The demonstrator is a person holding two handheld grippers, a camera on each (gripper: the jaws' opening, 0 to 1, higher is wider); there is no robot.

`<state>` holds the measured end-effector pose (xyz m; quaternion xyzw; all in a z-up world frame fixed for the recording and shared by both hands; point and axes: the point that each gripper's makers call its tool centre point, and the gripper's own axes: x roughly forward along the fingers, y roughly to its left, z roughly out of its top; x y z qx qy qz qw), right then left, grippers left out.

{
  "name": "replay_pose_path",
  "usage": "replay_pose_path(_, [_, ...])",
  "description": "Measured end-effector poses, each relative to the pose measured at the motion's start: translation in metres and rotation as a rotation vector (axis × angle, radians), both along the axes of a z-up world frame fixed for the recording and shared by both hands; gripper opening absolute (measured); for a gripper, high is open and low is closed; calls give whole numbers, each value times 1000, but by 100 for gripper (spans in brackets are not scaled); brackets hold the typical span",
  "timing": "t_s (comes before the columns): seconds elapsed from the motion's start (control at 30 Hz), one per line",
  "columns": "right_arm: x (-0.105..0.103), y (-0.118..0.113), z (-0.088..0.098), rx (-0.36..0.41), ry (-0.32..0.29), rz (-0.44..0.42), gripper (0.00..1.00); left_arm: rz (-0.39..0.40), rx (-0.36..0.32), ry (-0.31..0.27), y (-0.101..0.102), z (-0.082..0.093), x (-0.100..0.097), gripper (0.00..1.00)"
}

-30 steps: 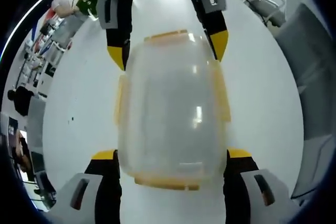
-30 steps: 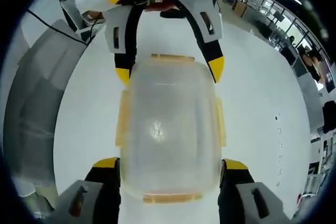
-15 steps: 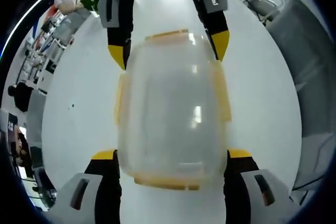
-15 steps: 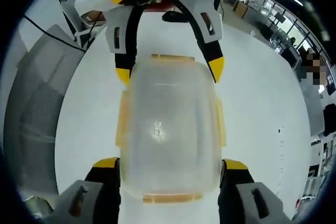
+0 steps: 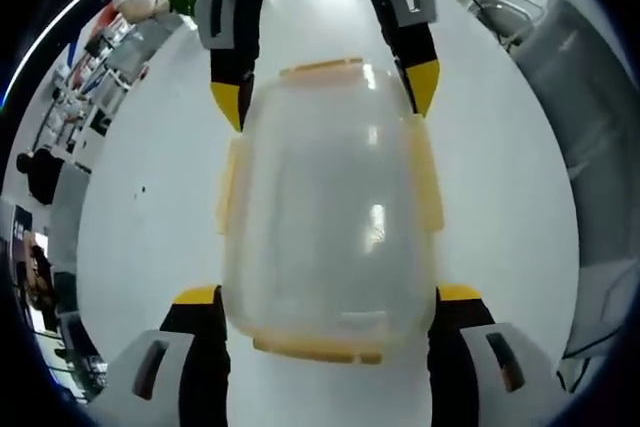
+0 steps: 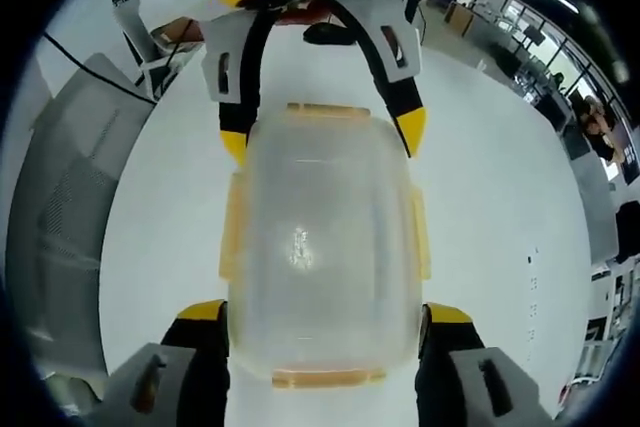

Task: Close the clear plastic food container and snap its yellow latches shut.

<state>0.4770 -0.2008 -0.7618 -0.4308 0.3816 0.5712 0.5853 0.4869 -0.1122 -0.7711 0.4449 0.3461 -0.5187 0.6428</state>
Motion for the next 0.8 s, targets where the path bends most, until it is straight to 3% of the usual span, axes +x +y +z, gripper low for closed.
replay_pose_path(0.47, [16,1,-1,-10,-1,1,76,2,-11,5,1,0,15,81])
replay_pose_path(0.8, [16,1,-1,-16,-9,-4,77,1,-14,13,0,-1,15,81])
